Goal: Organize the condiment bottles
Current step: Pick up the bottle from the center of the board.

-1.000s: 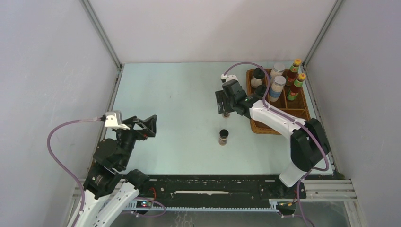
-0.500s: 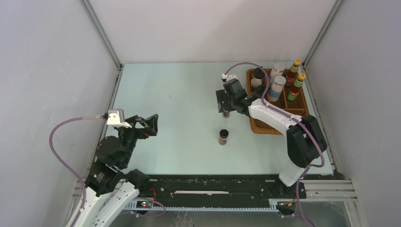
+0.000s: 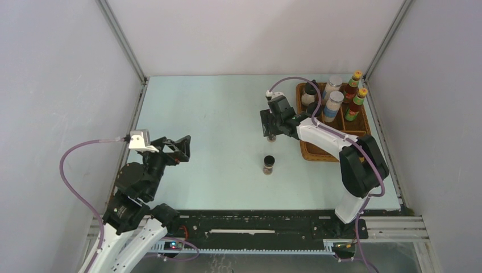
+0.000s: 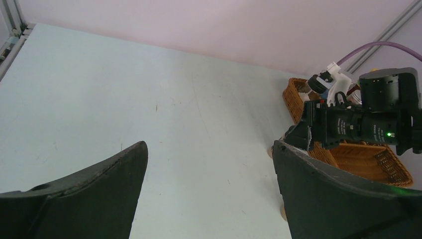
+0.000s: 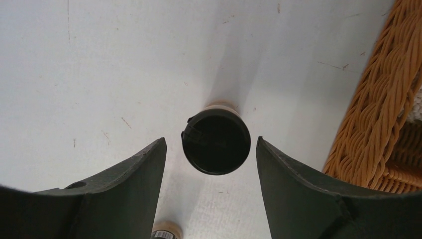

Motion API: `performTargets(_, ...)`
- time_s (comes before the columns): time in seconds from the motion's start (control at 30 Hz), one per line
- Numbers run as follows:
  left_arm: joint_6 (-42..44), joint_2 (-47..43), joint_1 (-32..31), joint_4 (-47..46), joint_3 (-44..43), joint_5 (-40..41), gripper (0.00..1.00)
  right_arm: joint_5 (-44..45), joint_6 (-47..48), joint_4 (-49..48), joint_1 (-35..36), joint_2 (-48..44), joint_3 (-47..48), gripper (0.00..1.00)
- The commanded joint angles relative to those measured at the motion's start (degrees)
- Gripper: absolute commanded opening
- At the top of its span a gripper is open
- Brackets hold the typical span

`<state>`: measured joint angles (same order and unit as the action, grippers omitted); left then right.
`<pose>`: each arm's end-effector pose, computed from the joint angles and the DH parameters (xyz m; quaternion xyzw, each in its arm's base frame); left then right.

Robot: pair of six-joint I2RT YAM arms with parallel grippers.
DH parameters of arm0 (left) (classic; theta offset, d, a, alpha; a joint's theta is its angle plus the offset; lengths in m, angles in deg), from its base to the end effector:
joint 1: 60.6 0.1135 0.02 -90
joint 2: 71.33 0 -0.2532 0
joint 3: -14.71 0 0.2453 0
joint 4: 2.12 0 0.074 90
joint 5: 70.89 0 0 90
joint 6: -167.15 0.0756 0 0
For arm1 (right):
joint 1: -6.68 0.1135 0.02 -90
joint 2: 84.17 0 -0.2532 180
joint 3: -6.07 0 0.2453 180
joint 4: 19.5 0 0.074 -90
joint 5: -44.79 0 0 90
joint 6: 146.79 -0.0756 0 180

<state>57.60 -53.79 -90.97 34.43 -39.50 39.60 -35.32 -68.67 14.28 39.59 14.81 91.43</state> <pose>0.1170 -0.0379 0.3366 -0.0598 0.7039 -0.1800 0.6845 0.3415 0.2056 0.1965 -0.1386 0.9184 0.0636 0.3652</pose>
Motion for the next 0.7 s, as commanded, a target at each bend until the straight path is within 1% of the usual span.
performTargets(0.0, 1.0, 0.9, -0.2, -2.2, 1.1, -0.5, 1.0, -0.3, 1.0, -1.2, -0.4, 0.9, 2.3, 0.74)
performTargets(0.43, 1.1, 0.0, -0.2, -2.2, 1.9, -0.3, 1.0, -0.2, 2.0, -0.7, -0.6, 1.7, 3.7, 0.63)
performTargets(0.57, 1.1, -0.3, -0.2, -2.1, 2.1, -0.2, 1.0, -0.1, 2.2, -0.7, -0.7, 1.7, 4.0, 0.56)
performTargets(0.67, 1.1, -0.4, -0.2, -2.1, 2.1, -0.1, 1.0, -0.1, 2.5, -0.3, -0.7, 2.0, 4.5, 0.48)
